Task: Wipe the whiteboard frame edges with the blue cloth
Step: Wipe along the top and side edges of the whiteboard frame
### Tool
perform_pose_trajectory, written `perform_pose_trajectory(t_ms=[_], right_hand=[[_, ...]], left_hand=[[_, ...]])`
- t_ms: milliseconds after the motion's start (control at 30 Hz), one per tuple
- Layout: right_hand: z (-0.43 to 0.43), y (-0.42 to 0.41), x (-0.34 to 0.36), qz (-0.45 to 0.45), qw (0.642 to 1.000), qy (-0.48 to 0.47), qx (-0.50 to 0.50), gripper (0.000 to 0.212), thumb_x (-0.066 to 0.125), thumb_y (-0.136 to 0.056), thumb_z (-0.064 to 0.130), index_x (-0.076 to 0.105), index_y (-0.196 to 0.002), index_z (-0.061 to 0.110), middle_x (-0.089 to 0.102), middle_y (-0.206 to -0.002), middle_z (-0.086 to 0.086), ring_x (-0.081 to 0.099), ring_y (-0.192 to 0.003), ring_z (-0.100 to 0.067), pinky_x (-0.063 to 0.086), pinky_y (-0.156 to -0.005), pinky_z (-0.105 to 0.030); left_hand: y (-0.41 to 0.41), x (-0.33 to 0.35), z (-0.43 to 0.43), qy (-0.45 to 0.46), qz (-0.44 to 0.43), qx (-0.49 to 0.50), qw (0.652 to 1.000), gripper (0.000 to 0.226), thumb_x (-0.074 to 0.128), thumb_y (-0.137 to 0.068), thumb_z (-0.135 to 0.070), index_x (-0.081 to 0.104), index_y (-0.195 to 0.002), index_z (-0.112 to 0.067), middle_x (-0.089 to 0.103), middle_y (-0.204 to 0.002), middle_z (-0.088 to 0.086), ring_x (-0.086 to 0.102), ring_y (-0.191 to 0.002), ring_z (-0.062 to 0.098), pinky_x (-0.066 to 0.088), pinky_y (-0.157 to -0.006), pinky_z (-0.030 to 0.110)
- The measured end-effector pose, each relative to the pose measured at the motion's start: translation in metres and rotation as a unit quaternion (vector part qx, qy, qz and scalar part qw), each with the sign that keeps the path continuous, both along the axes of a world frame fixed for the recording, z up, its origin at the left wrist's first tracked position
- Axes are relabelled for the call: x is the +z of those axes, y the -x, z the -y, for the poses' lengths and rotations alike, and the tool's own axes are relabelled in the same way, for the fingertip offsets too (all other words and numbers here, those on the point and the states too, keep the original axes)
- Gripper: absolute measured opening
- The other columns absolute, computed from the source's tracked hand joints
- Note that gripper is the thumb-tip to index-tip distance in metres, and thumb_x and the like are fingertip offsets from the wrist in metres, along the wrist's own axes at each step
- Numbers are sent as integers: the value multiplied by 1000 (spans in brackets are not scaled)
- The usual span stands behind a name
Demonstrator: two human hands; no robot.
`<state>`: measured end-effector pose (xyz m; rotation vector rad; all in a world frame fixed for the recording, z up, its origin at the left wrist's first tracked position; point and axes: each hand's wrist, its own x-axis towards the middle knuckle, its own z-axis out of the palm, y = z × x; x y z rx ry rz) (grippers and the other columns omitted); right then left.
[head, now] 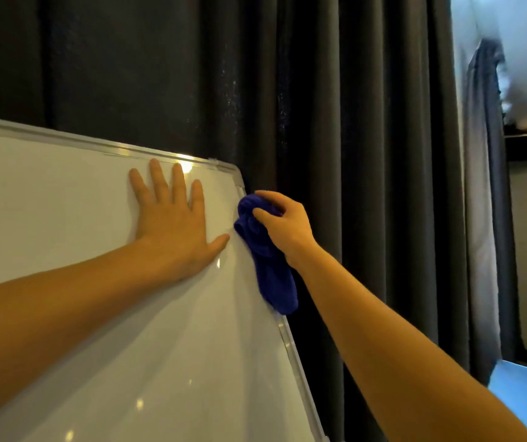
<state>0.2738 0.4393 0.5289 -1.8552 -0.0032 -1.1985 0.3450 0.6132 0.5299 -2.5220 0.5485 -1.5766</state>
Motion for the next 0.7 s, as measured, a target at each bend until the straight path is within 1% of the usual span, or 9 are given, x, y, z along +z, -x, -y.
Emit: perform_pose_trajectory(t_ms=[33,100,200,267,333,433,500,567,700], right_hand=[[-1,-6,-8,16,1000,10,12,40,65,-91,23,60,-129,34,63,-124,9,59,-109,-8,52,-93,-26],[-3,-12,-35,24,998,35,47,53,64,-92,32,45,-140,43,53,-132,21,53,-111,7,44,-89,-9],[4,-11,-81,23,996,37,78,56,61,-94,36,37,-140,54,51,-127,40,49,-111,20,39,-80,3],[10,-4,-91,20,995,29,93,49,58,-96,33,41,-134,59,53,-124,43,50,-114,18,40,-83,1],[13,-7,-82,24,995,18,94,45,54,-99,28,44,-135,53,55,-131,33,52,-116,13,45,-88,-4],[3,-19,-54,24,997,48,52,51,48,-101,25,34,-146,44,43,-149,12,42,-129,0,35,-101,-8],[-2,-25,-50,51,995,65,48,52,47,-101,20,33,-148,39,38,-154,9,36,-137,-5,30,-113,-20],[-4,-22,-71,64,995,62,46,51,47,-101,14,38,-146,35,44,-150,13,39,-135,-1,31,-114,-21],[-1,14,-159,31,999,23,29,52,43,-101,8,44,-137,44,53,-132,33,47,-125,10,36,-98,-5]], left_hand=[[-1,0,1,2,1,1,1000,109,5,-73,-87,-6,-154,-15,-9,-161,24,-11,-142,55,-3,-110,72],[-3,-1,1,4,2,-2,1000,109,6,-73,-87,-6,-154,-15,-9,-161,24,-11,-142,55,-4,-110,72],[-6,-3,0,7,4,-4,1000,108,6,-73,-86,-5,-154,-15,-9,-161,24,-11,-142,55,-5,-109,72],[-9,-2,0,6,7,-3,1000,109,4,-73,-86,-4,-154,-14,-9,-161,24,-11,-142,56,-4,-109,73],[-8,-1,1,3,4,-3,1000,109,4,-72,-85,-3,-154,-13,-8,-160,25,-11,-141,56,-4,-108,73],[-6,-1,4,3,5,5,1000,110,4,-72,-86,-3,-154,-13,-7,-160,25,-11,-142,56,-4,-108,73],[-8,-2,3,5,8,9,1000,110,5,-73,-86,-4,-154,-14,-8,-161,25,-11,-142,55,-4,-109,73],[-10,-2,-3,2,0,3,1000,109,6,-74,-86,-5,-154,-14,-9,-161,24,-11,-142,55,-3,-110,72],[-10,-11,-16,-25,-9,-24,999,102,6,-78,-81,-5,-155,-14,-9,-161,24,-10,-143,54,-1,-112,70]])
